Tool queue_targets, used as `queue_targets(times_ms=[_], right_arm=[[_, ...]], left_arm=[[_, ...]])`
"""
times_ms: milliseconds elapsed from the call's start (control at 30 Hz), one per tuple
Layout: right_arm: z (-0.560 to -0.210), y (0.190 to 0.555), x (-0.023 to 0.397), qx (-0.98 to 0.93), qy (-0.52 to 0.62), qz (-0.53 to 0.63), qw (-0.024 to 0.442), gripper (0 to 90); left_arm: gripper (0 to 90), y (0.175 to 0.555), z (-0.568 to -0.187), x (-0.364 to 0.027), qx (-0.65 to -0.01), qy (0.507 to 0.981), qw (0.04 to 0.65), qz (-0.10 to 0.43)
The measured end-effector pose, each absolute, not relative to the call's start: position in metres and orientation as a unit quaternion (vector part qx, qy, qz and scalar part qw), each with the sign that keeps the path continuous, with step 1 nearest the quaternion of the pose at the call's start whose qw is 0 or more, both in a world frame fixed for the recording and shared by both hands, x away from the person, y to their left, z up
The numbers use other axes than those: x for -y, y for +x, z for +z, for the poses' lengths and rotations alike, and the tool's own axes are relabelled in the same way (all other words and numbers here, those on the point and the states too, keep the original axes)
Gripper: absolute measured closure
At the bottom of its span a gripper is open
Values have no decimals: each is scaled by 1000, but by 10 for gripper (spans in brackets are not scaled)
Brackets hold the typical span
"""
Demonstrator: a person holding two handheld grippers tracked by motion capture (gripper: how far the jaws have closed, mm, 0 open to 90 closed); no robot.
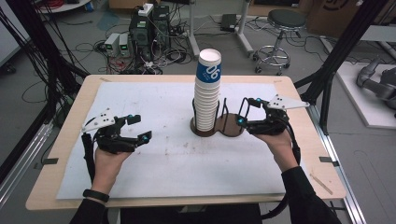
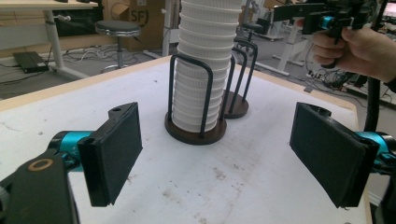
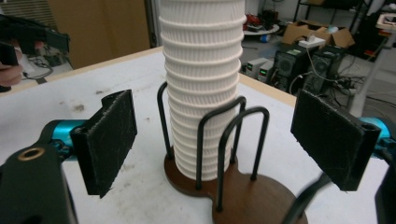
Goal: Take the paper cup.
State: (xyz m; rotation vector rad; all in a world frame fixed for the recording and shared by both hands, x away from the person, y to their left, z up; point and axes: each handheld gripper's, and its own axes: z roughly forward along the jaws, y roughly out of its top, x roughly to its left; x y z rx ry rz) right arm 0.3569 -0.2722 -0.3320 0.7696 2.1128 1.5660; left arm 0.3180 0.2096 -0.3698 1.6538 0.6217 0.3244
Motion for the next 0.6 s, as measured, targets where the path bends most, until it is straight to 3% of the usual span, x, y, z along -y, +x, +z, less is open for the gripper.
queue_targets(times_ms=[600], right_arm=[[-319,396,228,-754,269,567,195,146]], left_arm=[[167,319,-371,-207,-265,723,625,126]])
